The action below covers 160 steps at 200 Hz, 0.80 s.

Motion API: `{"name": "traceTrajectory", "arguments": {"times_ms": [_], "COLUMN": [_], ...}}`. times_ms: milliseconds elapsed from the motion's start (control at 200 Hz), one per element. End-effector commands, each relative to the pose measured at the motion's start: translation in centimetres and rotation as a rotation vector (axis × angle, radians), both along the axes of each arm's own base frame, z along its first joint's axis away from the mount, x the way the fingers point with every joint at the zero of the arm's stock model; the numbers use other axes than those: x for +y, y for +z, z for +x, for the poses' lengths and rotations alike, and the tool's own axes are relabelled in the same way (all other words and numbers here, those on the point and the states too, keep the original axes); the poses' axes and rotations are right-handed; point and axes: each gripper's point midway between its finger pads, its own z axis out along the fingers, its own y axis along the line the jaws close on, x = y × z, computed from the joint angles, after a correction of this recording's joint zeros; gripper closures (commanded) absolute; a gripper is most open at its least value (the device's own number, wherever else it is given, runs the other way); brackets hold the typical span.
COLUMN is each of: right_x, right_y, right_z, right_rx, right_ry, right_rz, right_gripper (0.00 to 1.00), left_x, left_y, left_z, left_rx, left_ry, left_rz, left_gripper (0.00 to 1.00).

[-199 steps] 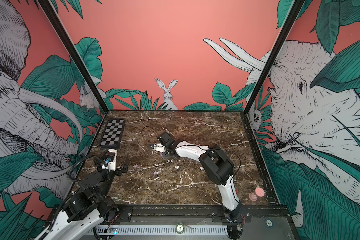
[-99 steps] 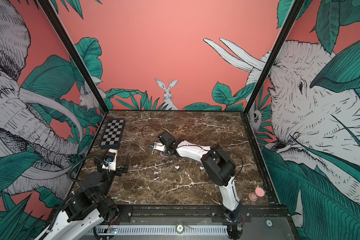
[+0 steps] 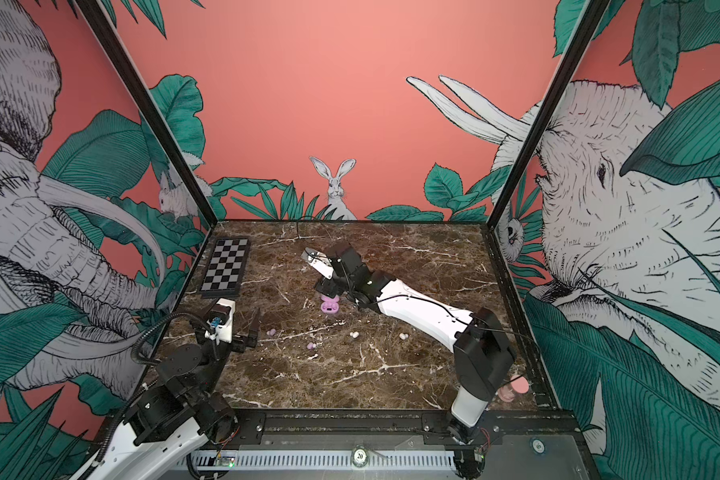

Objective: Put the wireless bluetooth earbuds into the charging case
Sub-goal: 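Release the pink case and lift the right gripper away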

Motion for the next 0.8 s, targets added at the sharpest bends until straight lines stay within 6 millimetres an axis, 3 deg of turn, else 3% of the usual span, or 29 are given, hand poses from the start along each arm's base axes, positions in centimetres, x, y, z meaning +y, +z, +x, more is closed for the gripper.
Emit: {"name": "traceTrajectory", "arguments": {"times_ms": [0,160,275,470,795], "right_x": [-0.9,-5.9,-5.4,-7.3,-10.8], "right_y": [2.8,4.6,4.5,1.9,-2.7], "right_z": [-0.8,-2.1,-5.6,-8.0,-10.1], "right_rx": [0.066,0.114,0.220,0.388,0.574], "right_ry": [-0.093,-0.327,-0.176,-0.242,-0.456], "right_rz": [0.224,0.503,0.528,0.465,0.420], "right_gripper": [0.02,0.02,0.02,0.02,0.04], "left_x": [-0.5,-0.4,-0.7,-0.9,-1.2], "left_y": [1.2,1.4,1.9,2.0,-3.9], "left_z": [-0.3,0.0,0.3,0.9,1.0], "left_rx": [-0.021,0.049,0.138,0.299,0.448], "left_ry": [-0.036,-0.009,0.006,0.085,0.172], "left_rz": [-0.077,-0.099,-0.096,-0.166,-0.309], "left_gripper": [0.01,0.01,0.01,0.01,0.01]}}
